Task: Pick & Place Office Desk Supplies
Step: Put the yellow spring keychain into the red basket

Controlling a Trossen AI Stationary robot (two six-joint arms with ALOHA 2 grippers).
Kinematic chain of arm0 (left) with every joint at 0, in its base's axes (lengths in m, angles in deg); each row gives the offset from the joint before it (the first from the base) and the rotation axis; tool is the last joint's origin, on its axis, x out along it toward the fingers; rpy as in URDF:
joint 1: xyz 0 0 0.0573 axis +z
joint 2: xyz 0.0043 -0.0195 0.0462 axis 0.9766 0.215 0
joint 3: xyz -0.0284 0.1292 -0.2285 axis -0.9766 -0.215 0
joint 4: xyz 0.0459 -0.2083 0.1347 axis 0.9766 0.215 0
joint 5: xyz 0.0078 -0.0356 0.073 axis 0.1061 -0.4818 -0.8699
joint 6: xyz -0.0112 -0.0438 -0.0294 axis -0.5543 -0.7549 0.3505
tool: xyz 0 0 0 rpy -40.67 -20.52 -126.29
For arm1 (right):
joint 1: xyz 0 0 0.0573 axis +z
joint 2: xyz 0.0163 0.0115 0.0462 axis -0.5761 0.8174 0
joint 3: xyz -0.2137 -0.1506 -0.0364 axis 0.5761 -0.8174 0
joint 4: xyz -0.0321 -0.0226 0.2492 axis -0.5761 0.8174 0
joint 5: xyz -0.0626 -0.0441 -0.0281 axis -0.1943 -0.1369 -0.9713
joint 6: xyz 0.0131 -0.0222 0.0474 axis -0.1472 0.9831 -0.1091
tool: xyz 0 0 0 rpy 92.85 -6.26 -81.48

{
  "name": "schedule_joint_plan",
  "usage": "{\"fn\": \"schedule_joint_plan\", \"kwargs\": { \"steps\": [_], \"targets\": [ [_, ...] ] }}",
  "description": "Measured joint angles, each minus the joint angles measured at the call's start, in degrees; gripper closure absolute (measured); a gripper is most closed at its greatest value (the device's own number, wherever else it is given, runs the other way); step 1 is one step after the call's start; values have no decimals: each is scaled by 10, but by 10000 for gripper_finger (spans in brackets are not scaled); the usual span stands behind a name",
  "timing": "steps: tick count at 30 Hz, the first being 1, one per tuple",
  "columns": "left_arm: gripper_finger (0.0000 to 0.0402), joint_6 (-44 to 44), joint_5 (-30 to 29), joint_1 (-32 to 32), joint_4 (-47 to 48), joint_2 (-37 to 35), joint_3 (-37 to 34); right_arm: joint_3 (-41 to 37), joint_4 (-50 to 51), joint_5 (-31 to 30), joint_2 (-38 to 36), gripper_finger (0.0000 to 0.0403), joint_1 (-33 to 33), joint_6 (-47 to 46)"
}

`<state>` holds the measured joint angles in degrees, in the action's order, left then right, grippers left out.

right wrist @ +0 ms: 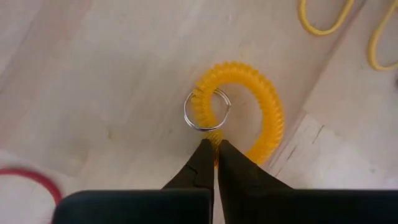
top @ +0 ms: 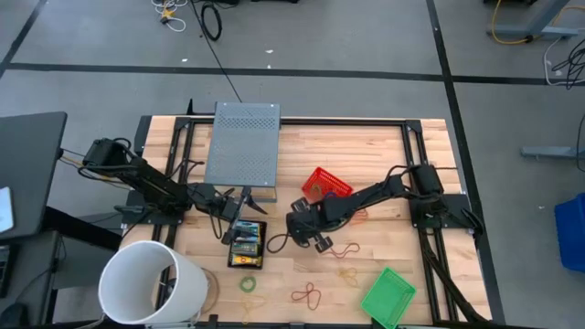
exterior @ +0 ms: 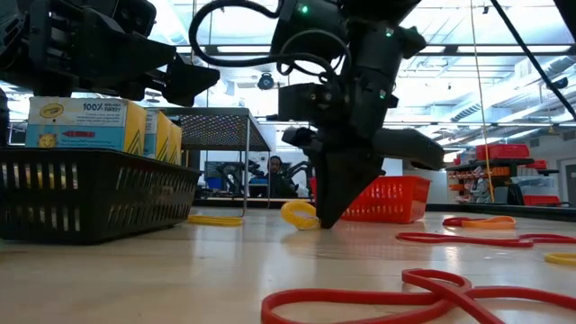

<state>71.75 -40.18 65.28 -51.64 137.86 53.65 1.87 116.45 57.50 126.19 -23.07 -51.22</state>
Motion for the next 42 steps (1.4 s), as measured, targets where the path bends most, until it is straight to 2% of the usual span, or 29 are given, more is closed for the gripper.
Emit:
{"fn": "schedule_joint_plan", "kwargs": {
  "steps": [8, 17, 28, 33, 38, 42],
  "targets": [
    [63, 1, 0, 0, 0, 0, 0, 13, 31, -76, 3, 400, 31, -55],
    [63, 0, 0, 0, -2, 0, 0, 95, 108, -162, 3, 401, 56, -100],
    [63, -3, 0, 0, -2, 0, 0, 235, 344, -262, 1, 401, 42, -184],
    [63, -4, 0, 0, -1, 0, 0, 239, 437, -265, 1, 402, 9, -230],
    [63, -5, 0, -1, 0, 0, 0, 235, 476, -264, 1, 402, -25, -253],
    [63, -5, 0, -1, 0, 0, 0, 235, 484, -219, 1, 402, -54, -254]
  ]
}}
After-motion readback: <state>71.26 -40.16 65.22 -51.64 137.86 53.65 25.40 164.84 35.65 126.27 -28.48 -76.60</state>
